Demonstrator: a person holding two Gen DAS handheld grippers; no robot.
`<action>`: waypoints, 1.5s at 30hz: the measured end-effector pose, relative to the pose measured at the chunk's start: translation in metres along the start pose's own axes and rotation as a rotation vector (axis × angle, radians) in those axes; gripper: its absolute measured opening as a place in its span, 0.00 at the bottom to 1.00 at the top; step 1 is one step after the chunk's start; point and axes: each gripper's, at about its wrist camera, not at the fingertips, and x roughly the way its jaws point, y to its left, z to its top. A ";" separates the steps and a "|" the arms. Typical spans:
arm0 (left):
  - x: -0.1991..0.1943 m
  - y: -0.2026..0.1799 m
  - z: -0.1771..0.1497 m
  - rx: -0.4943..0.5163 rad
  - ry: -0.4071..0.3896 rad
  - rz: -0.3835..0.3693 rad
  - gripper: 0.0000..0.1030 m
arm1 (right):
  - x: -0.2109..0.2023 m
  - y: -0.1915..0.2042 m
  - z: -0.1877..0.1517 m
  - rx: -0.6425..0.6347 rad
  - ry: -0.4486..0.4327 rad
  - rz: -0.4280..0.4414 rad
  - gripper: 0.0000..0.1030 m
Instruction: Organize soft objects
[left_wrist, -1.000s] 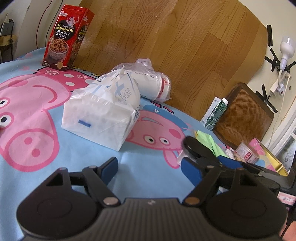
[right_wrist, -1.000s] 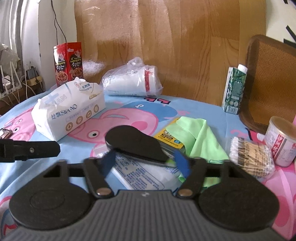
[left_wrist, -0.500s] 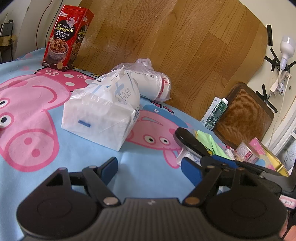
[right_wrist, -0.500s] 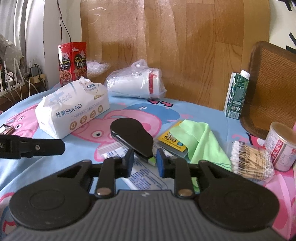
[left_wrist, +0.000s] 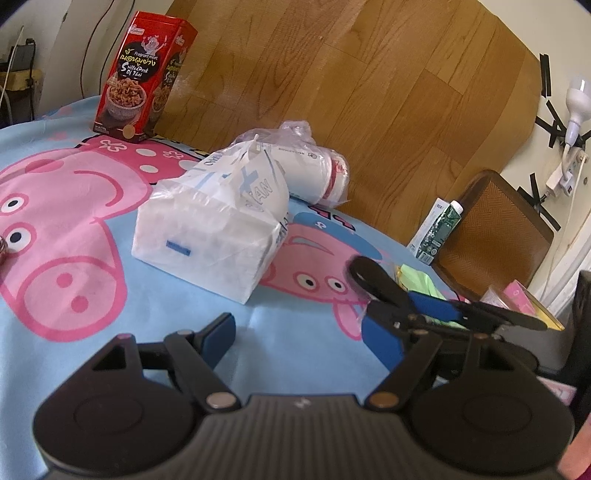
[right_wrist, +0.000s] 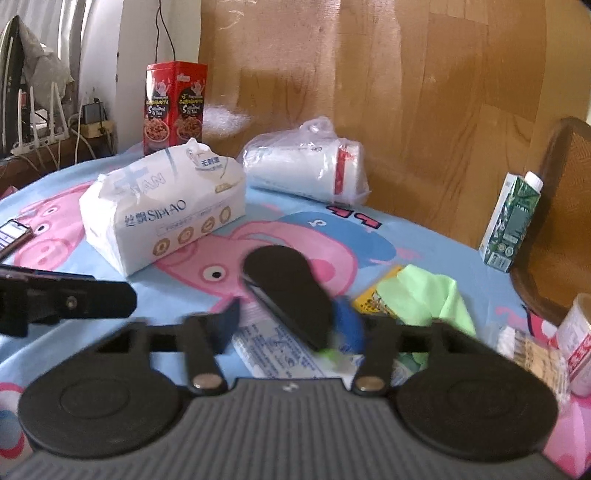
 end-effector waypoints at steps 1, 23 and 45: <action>0.000 0.000 0.000 0.000 0.000 0.000 0.76 | 0.000 0.001 0.000 -0.006 -0.002 -0.003 0.43; 0.002 -0.006 -0.001 0.038 0.015 0.000 0.84 | -0.086 0.042 -0.045 -0.196 0.000 0.104 0.40; 0.008 -0.024 -0.007 0.154 0.048 0.041 0.90 | -0.129 0.018 -0.084 0.028 -0.008 0.037 0.51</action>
